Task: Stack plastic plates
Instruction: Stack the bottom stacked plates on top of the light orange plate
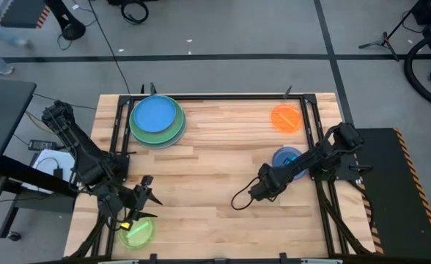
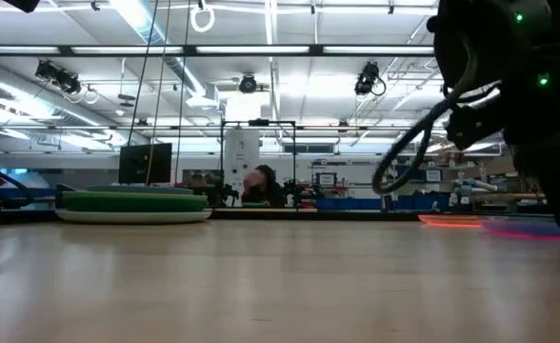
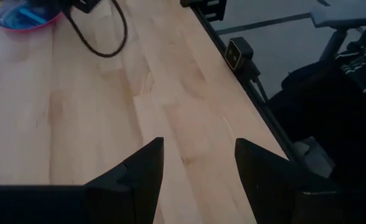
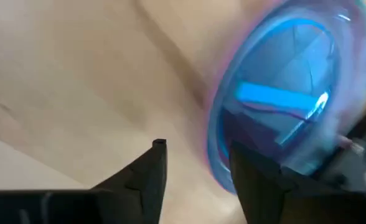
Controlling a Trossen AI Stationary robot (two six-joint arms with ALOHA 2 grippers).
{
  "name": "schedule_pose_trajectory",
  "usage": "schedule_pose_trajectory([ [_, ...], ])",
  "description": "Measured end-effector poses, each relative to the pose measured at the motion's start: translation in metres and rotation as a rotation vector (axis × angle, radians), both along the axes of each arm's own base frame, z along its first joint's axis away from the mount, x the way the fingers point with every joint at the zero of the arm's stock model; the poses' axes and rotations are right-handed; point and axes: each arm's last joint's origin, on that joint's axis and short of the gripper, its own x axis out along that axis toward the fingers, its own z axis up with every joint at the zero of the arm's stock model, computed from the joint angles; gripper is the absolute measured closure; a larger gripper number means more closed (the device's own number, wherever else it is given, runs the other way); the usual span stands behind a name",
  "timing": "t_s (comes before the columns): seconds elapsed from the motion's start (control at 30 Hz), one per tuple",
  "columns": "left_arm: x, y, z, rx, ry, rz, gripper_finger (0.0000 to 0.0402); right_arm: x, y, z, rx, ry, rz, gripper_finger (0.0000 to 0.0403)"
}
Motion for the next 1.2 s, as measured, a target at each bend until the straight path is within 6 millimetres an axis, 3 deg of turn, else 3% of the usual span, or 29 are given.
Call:
schedule_pose_trajectory([
  [0.2,0.0,0.0,0.0,0.002,-0.004,0.001,0.0198,-0.012,-0.012,-0.017,-0.057,0.013,-0.071,0.0225],
  [0.47,0.0,0.0,0.001,-0.007,-0.01,0.005,0.0198,-0.021,-0.022,-0.026,-0.089,0.048,-0.097,0.0259],
  [0.6,0.001,-0.001,0.002,0.009,-0.032,0.002,0.0198,-0.019,-0.026,-0.027,-0.071,0.048,-0.069,0.0306],
  [0.73,0.001,0.0,0.002,0.023,-0.041,0.008,0.0198,-0.015,-0.03,-0.026,-0.058,0.056,-0.036,0.038],
  [0.97,0.007,0.005,0.002,0.068,-0.061,0.038,0.0198,0.008,-0.041,0.011,-0.145,0.09,0.071,0.0389],
  [1.1,0.014,0.013,0.001,0.075,-0.049,0.083,0.0198,0.013,-0.065,0.038,-0.265,0.212,0.109,0.0396],
  [1.2,0.017,0.017,0.001,0.08,-0.038,0.101,0.0198,0.017,-0.088,0.047,-0.311,0.253,0.123,0.0393],
])
